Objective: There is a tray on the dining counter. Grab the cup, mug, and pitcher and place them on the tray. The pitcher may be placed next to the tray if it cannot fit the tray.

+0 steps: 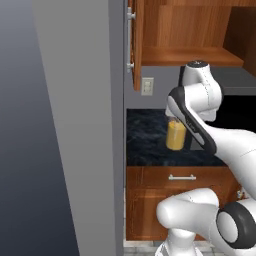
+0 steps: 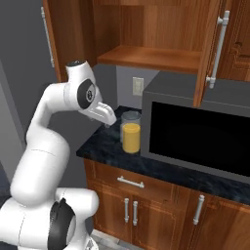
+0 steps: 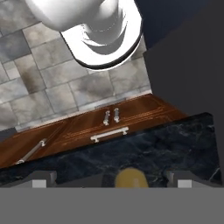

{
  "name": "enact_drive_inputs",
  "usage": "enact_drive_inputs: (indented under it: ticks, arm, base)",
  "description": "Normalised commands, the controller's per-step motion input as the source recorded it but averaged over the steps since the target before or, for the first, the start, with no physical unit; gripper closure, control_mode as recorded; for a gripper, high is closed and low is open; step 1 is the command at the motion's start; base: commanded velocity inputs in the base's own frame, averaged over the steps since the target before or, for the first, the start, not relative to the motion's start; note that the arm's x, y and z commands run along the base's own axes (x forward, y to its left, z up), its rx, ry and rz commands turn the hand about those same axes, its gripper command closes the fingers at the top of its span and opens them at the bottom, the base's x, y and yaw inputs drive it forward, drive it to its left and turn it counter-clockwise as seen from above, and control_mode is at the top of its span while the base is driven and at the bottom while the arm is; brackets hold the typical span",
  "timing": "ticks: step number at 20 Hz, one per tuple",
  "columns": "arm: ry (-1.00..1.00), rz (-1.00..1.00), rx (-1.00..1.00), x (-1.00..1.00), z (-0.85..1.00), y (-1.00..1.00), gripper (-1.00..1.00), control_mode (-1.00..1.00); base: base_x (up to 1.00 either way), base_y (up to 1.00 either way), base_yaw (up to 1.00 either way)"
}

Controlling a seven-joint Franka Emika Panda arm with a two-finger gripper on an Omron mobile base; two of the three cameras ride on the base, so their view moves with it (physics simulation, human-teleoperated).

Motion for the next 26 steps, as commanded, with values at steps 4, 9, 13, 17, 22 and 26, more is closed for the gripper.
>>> enact_drive_inputs:
  ticks: [4,9,13,17,22,26]
  arm:
    - [0.03,-0.02,0.00,0.29,-0.28,-0.33,-1.00,-1.00]
    - [0.00,0.00,0.00,0.22,-0.23,-0.09,-1.00,-1.00]
    - [0.00,0.00,0.00,0.24,-0.14,0.00,-1.00,-1.00]
    - [0.00,0.00,0.00,0.31,-0.07,0.00,-1.00,-1.00]
    - [0.00,0.00,0.00,0.32,-0.14,0.00,-1.00,-1.00]
    - [0.00,0.00,0.00,0.31,-0.22,0.00,-1.00,-1.00]
  base:
    - [0.00,0.00,0.00]
    - [0.00,0.00,0.00]
    - [0.00,0.00,0.00]
    - [0.00,0.00,0.00]
    - [0.00,0.00,0.00]
    - [0.00,0.00,0.00]
